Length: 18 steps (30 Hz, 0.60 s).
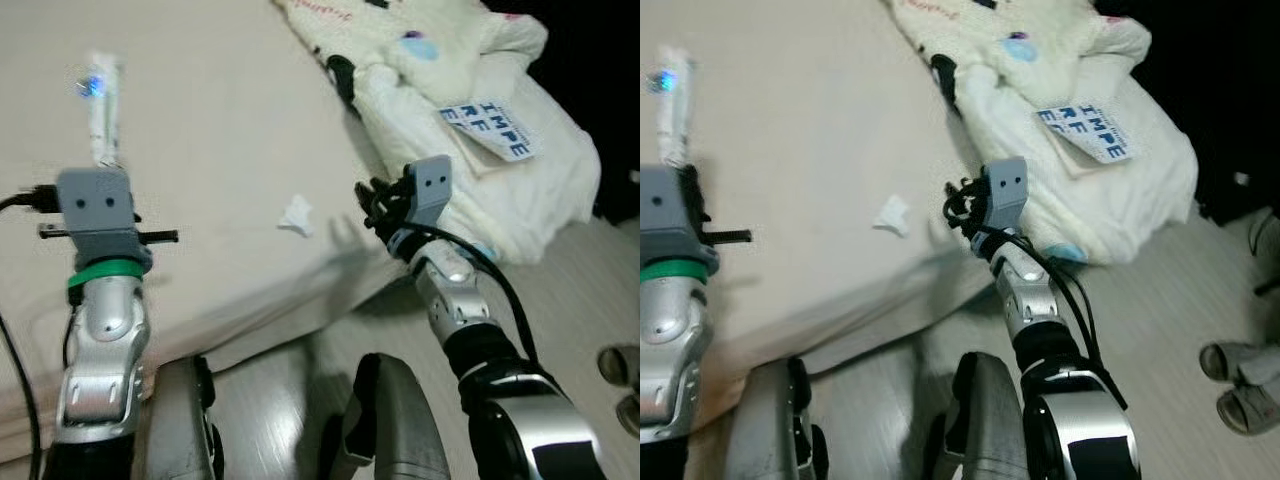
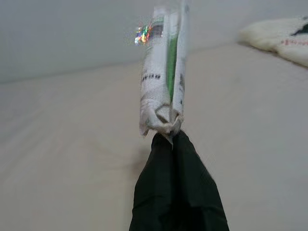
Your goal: Clean up the room
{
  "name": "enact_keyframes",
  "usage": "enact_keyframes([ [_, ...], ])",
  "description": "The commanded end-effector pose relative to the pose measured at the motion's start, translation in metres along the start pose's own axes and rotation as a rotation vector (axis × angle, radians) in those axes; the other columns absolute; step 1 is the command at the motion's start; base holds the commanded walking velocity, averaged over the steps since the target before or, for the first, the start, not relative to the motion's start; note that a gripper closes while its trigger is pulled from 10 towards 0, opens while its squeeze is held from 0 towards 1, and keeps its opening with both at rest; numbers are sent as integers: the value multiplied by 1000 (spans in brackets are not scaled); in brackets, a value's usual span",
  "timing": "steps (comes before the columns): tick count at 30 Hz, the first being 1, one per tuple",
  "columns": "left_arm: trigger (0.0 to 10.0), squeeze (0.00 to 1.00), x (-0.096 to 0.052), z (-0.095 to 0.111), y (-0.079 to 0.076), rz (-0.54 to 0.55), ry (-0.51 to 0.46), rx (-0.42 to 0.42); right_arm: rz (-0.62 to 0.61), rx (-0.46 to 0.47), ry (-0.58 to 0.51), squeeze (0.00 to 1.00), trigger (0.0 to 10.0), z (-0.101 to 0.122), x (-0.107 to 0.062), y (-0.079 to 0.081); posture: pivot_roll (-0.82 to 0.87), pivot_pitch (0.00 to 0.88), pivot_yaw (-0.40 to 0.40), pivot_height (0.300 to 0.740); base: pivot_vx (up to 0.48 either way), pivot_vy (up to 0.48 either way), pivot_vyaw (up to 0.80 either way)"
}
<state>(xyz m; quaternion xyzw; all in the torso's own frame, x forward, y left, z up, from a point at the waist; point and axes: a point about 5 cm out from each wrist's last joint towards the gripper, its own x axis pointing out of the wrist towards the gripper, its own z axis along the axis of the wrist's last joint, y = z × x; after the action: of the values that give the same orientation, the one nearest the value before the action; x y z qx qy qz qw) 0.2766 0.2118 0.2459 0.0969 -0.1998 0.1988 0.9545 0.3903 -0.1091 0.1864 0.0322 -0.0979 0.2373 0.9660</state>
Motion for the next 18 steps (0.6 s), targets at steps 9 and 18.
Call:
enact_keyframes([
  [9,10000,0,-25,36,12,-47,24,7,46,127,44,1000,10000,-9,4,2,462,476,-134,560,0,0,0],
  [18,10000,0,-33,50,16,-66,46,25,84,107,90,1000,10000,-7,9,5,493,532,-120,560,0,0,0],
])
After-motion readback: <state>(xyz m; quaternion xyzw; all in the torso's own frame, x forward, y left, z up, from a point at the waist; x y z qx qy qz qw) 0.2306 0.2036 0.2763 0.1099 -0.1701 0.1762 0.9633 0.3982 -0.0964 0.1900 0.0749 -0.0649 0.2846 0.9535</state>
